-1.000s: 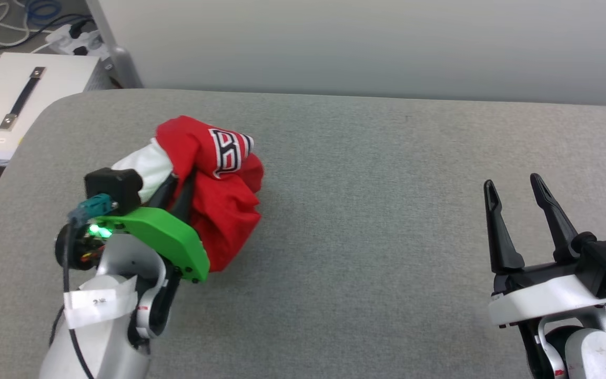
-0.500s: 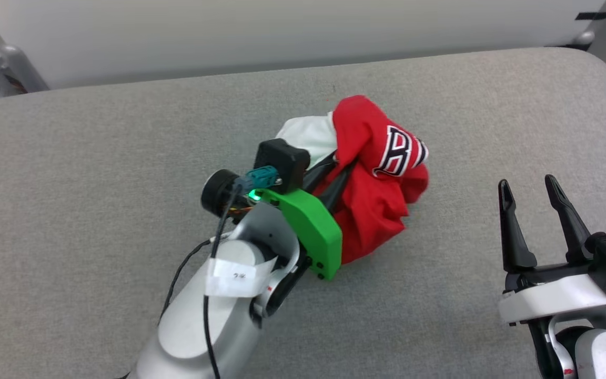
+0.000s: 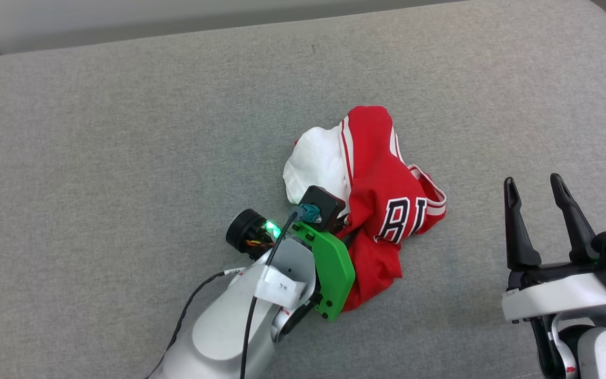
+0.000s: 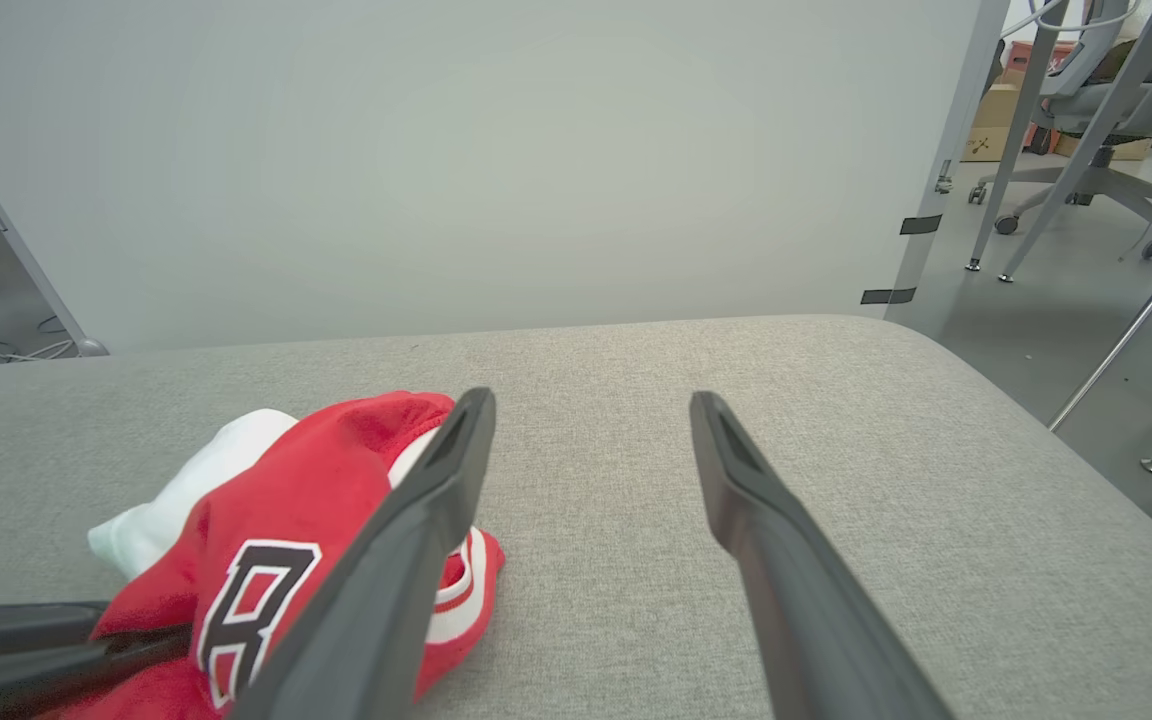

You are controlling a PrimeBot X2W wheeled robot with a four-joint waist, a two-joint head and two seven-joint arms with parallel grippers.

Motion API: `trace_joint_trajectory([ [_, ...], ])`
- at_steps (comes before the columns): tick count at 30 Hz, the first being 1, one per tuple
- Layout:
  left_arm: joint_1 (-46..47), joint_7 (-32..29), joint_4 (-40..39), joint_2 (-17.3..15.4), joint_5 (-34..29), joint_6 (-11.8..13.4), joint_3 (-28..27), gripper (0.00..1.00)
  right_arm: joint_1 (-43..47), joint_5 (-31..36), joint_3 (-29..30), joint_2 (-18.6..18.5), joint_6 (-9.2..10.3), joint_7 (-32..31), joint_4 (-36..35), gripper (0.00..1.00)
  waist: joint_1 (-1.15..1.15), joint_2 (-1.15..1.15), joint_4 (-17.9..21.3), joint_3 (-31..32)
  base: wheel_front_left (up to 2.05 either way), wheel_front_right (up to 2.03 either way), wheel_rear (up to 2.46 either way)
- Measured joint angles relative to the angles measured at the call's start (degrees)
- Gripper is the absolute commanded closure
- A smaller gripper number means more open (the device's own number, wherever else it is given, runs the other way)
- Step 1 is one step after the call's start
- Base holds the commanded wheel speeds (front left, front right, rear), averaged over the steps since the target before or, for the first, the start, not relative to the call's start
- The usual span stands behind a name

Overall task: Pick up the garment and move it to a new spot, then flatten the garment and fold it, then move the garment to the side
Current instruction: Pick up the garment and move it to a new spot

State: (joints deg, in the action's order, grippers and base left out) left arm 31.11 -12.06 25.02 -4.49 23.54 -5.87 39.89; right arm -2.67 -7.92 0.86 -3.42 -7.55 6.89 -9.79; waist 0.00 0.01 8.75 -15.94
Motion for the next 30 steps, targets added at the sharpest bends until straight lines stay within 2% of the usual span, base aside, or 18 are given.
trace_joint_trajectory([
  [3, -0.03, 0.93, 1.12, 0.00, 0.15, -0.18, 0.44, 1.00, -0.15, 0.01, 0.10, 0.07, 0.00, 0.00, 0.22, 0.00, 0.00, 0.00, -0.91, 0.04, 0.00, 0.00, 0.00],
  [4, -0.05, 1.14, 1.34, 0.00, 0.32, -0.29, 0.46, 0.79, -0.16, 0.01, 0.04, 0.10, 0.00, -0.01, 0.31, 0.00, 0.00, 0.00, -1.24, 0.25, 0.00, 0.00, 0.00],
  [5, -0.14, 1.78, 1.40, 0.00, 0.42, -0.37, 0.49, 0.07, -0.16, 0.04, 0.03, 0.14, 0.00, -0.01, 0.38, 0.00, 0.00, 0.00, -1.47, 0.53, 0.00, 0.00, 0.00],
  [6, -0.21, 2.77, 1.29, 0.01, 0.44, -0.40, 0.46, 0.00, -0.15, 0.09, 0.13, 0.16, 0.00, -0.01, 0.44, 0.00, 0.00, 0.00, -1.83, 0.94, 0.00, 0.00, 0.00],
  [10, -0.99, 7.16, -0.58, 0.09, 0.78, 0.63, -0.69, 0.00, -0.12, 0.15, 0.21, 0.18, 0.00, -0.09, 0.45, 0.00, 0.00, 0.00, -3.13, 2.81, 0.00, 0.00, 0.00],
  [11, -1.79, 10.01, -2.02, 0.13, 0.86, 1.87, -1.80, 0.00, -0.03, 0.29, 0.23, 0.19, 0.00, -0.18, 0.45, 0.00, 0.00, 0.00, -3.76, 3.84, 0.00, 0.00, 0.00],
  [17, -6.23, 18.04, -6.45, 0.03, 2.37, 6.42, -6.19, 0.00, 1.46, 0.70, 0.99, 0.15, 0.00, -0.96, 0.11, 0.00, 0.00, 0.00, -6.13, 7.07, 0.00, 0.00, 0.00],
  [20, -7.87, 21.24, -7.64, -1.25, 2.32, 8.76, -8.38, 0.00, 2.31, 0.77, 1.05, 0.18, 0.00, -1.46, -0.03, 0.00, 0.00, 0.00, -7.42, 8.35, 0.00, 0.00, 0.00],
  [30, -13.57, 23.10, -11.02, -6.83, 4.36, 13.69, -15.13, 0.00, 5.78, 1.23, 2.07, 0.23, 0.00, -2.88, -0.76, 0.00, 0.00, 0.00, -11.80, 11.75, 0.00, 0.00, 0.00],
])
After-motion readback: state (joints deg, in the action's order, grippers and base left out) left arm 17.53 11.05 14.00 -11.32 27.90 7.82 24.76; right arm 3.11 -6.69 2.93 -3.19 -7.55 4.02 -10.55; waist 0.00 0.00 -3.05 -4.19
